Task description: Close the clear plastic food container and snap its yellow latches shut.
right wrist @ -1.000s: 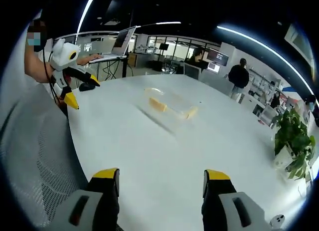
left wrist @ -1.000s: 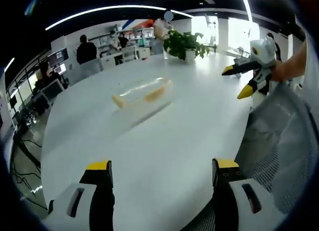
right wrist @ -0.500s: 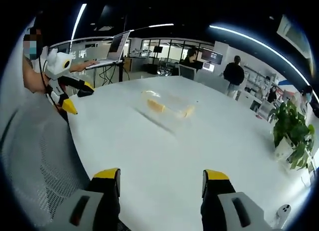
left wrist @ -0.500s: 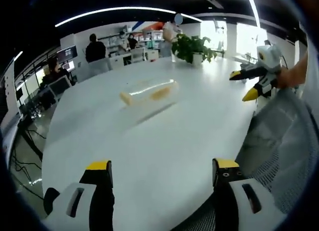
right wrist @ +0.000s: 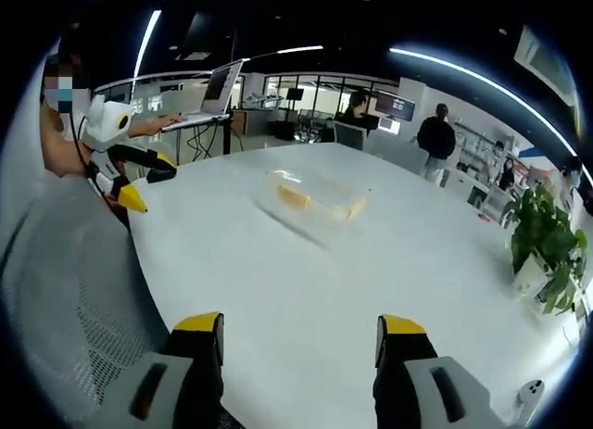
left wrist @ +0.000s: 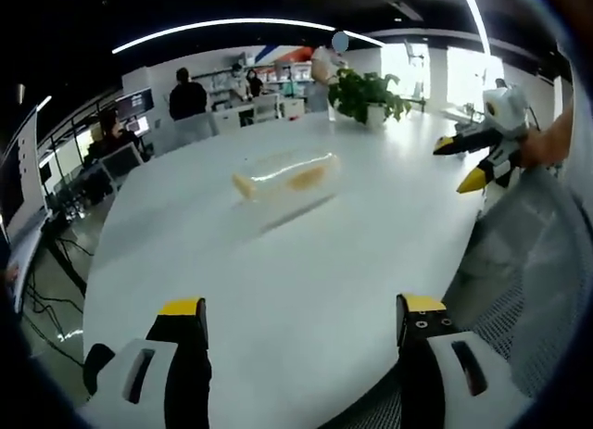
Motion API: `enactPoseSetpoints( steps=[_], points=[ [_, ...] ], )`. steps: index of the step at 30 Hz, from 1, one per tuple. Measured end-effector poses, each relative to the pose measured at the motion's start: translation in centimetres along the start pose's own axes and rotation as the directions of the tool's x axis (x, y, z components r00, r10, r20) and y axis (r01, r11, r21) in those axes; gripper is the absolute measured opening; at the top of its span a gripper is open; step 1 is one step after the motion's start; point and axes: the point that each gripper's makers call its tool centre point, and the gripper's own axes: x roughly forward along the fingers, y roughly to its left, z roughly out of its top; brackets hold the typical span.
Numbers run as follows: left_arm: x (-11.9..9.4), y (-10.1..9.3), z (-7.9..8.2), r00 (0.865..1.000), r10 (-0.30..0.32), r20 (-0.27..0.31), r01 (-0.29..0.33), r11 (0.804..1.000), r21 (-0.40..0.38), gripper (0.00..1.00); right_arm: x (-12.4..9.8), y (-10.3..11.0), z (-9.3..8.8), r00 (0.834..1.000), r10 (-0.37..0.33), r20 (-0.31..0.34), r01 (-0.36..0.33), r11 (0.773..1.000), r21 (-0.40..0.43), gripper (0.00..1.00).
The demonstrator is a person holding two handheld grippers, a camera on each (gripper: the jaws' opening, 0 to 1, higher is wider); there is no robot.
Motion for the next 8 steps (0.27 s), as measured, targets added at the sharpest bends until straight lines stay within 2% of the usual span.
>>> enactPoseSetpoints(
  steps=[8],
  points=[
    [-0.08, 0.29, -0.04, 1.000, 0.020, 0.000, -0.020, 1.000, 0.006, 0.81, -0.01, 0.07, 0.21, 1.000, 0.005, 0.015, -0.005, 1.000, -0.005, 0.64]
  ],
)
